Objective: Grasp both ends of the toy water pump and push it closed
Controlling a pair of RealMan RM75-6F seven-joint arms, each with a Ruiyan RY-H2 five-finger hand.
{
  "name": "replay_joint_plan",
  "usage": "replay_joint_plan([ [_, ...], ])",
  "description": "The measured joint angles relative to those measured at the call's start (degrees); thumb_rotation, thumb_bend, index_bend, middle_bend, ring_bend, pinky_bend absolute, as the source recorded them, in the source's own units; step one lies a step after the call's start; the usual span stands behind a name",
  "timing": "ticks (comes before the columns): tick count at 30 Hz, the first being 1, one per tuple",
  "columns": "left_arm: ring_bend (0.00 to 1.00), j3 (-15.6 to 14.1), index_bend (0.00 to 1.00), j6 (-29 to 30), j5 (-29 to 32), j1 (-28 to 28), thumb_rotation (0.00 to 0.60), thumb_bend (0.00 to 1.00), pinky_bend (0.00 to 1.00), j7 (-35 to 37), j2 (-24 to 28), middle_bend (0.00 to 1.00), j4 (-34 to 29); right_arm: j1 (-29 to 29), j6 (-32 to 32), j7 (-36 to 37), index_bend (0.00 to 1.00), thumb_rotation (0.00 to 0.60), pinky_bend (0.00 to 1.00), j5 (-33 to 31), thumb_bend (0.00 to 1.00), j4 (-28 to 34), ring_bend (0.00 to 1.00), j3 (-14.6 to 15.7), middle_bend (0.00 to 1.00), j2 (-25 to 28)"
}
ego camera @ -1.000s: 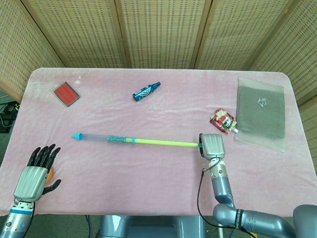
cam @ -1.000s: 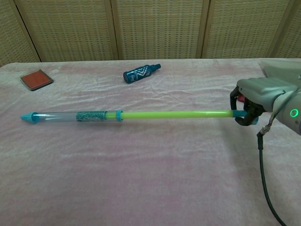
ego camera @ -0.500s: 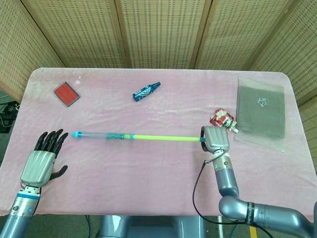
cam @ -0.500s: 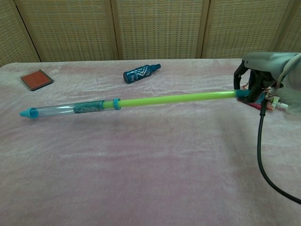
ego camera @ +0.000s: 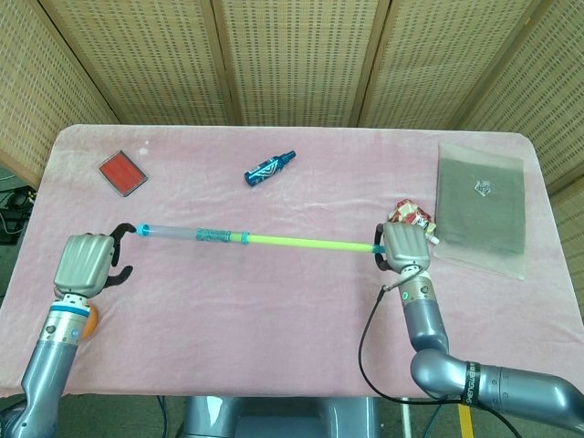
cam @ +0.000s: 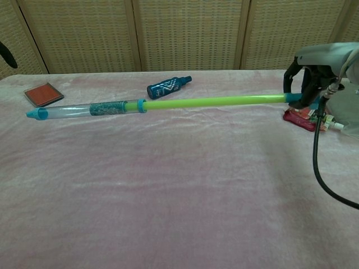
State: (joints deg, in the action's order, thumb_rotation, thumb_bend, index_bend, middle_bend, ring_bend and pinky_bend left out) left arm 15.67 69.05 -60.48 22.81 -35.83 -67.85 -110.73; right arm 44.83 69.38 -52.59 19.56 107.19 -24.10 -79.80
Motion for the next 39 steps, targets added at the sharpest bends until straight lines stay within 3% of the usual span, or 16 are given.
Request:
replay_joint_plan([
  [7,0.65,2.7,0.3,-3.1,9.1,5.7,0.6,0.27,0.6,-4.5,1.2,0.73,0.9,1.1,-1.0,1.1,0.89,0.6,0.89,-2.0,0.63,2.1,1.0,0.2,1.0,3.0],
  [15,0.65,3.3,0.28,-5.9,17.7,10.9,0.6,0.27,0.6,-8.0,2.4,0.73,1.9,2.3,-1.9,2.8,0.89,0.6,0.89,-4.0,0.63,3.5,1.0,1.4,1.0,5.5],
  [26,0.65,0.2,0.28,-7.8,25.7,16.5,0.6,0.28,0.6,-11.0,1.9,0.73,4.8,3.7,-3.9,5.2,0.9,0.6,0.89,-6.1,0.63,4.7,1.0,2.5,1.0,9.4],
  [39,0.65,-2.3,0.28,-8.0,29.0,20.0,0.6,0.28,0.6,-9.8,1.7,0.72,9.0,5.0,-10.3,10.1,0.9,0.6,0.89,-7.1,0.63,4.8,1.0,5.0,1.0,13.7],
])
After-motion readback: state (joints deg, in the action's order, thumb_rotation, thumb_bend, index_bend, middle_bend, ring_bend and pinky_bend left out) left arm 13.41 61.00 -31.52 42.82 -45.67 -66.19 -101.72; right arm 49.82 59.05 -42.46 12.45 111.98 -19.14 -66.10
